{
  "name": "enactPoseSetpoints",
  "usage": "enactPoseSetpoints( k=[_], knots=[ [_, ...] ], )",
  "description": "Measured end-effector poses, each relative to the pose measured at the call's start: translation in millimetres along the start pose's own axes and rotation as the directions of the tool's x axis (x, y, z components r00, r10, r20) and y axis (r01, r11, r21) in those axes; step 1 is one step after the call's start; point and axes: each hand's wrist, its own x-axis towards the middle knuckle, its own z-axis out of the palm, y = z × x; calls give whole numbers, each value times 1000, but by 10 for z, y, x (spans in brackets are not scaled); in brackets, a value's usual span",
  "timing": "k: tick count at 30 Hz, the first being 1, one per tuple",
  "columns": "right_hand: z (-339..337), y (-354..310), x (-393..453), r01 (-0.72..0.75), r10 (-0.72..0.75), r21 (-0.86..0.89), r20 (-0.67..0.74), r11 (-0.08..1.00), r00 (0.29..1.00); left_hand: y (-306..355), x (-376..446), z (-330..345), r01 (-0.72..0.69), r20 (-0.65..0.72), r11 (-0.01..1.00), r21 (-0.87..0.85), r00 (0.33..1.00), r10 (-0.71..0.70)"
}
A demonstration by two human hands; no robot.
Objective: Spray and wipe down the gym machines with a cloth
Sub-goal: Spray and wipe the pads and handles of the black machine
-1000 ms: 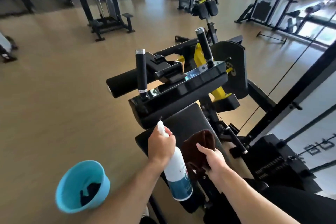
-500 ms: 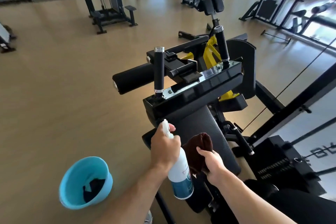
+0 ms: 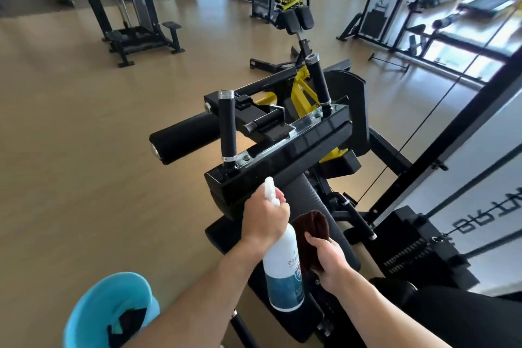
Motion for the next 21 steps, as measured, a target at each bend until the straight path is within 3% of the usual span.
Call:
enactPoseSetpoints(
  k=[5,10,16,21],
  knots=[
    [-254,-25,-69,12,-6,75,-80,997,997,302,231,279,-44,123,999,28,992,40],
    [-547,-31,-129,-1,19,160,-115,987,993,595,375,503,-114,158,993,43,982,106],
    [-867,-68,-313,63,-17,224,-201,973,979,836,474,776,-111,245,993,26,964,102],
    [-1011,-56,-394,93,-28,250,-253,964,967,831,458,907,-85,238,996,6,968,81]
  ],
)
